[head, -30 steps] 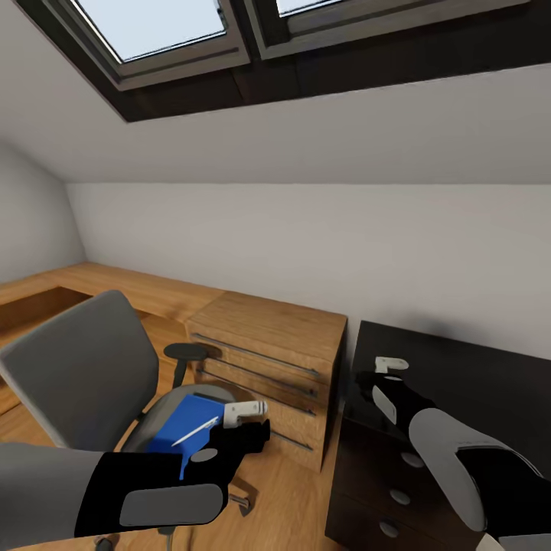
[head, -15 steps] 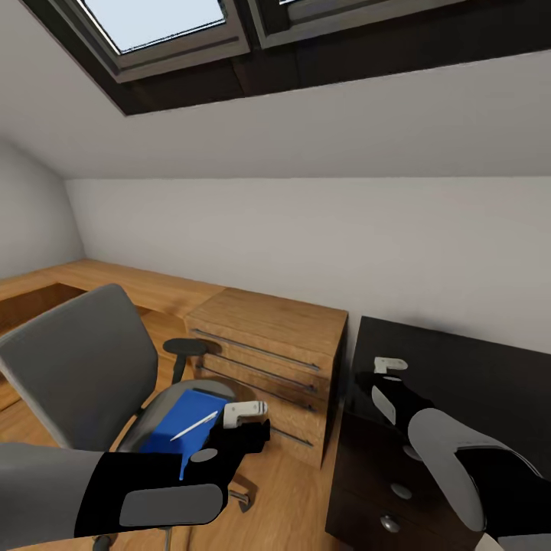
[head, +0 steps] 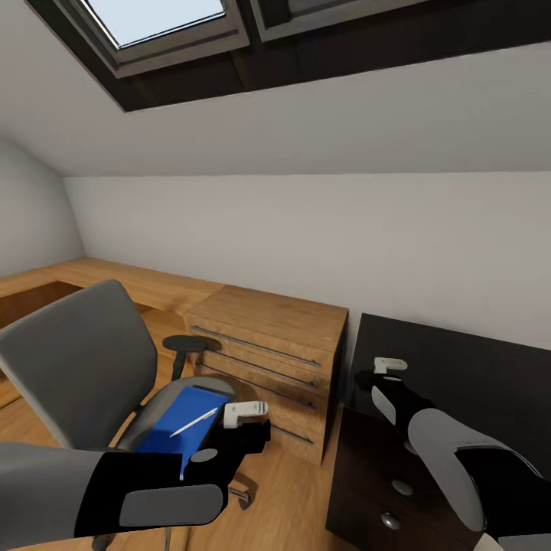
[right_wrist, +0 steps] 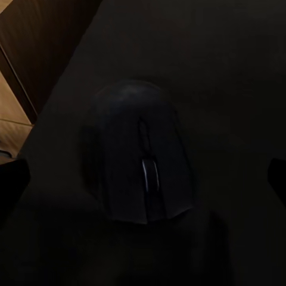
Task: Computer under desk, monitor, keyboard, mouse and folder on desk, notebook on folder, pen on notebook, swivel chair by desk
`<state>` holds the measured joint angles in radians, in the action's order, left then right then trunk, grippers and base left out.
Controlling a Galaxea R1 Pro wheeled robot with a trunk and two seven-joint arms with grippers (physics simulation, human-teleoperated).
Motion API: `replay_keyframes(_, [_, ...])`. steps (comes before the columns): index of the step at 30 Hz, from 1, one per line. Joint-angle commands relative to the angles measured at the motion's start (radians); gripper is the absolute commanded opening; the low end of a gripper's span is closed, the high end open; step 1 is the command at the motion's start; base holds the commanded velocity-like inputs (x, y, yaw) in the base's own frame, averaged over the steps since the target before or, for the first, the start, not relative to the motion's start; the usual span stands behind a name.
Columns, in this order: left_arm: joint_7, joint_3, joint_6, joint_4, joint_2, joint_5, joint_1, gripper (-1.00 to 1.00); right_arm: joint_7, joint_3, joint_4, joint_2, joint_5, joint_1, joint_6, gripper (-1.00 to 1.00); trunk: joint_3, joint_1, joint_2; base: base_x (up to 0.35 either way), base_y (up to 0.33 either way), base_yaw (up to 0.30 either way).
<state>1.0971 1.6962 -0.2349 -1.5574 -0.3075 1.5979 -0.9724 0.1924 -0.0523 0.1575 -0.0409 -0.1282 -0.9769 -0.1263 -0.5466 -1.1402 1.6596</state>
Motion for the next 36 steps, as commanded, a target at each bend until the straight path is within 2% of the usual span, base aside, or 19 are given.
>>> replay_keyframes(1, [0.0,0.002,-0.009,-0.001,-0.001,0.006,-0.002,1.0,0.004,-0.006,0.002,0.0,-0.01,0.0,-0.006,1.0,-0.001,0.0,0.001,0.0,0.0,0.0])
replay_keyframes(13, [-0.004,0.006,-0.009,-0.001,-0.002,0.008,-0.002,1.0,0.004,-0.006,0.002,0.001,-0.01,0.0,-0.006,1.0,-0.001,0.0,0.001,0.098,0.0,0.0])
replay_keyframes(33, [-0.004,0.005,-0.01,-0.002,-0.002,0.007,-0.002,1.0,0.004,-0.005,0.002,-0.001,-0.01,0.0,-0.006,1.0,-0.001,0.0,0.001,0.005,0.0,0.0])
replay_keyframes(36, [-0.004,0.005,-0.01,-0.002,-0.002,0.007,-0.002,1.0,0.004,-0.006,0.002,-0.001,-0.01,0.0,-0.006,1.0,-0.011,-0.011,0.022,0.0,0.0,0.0])
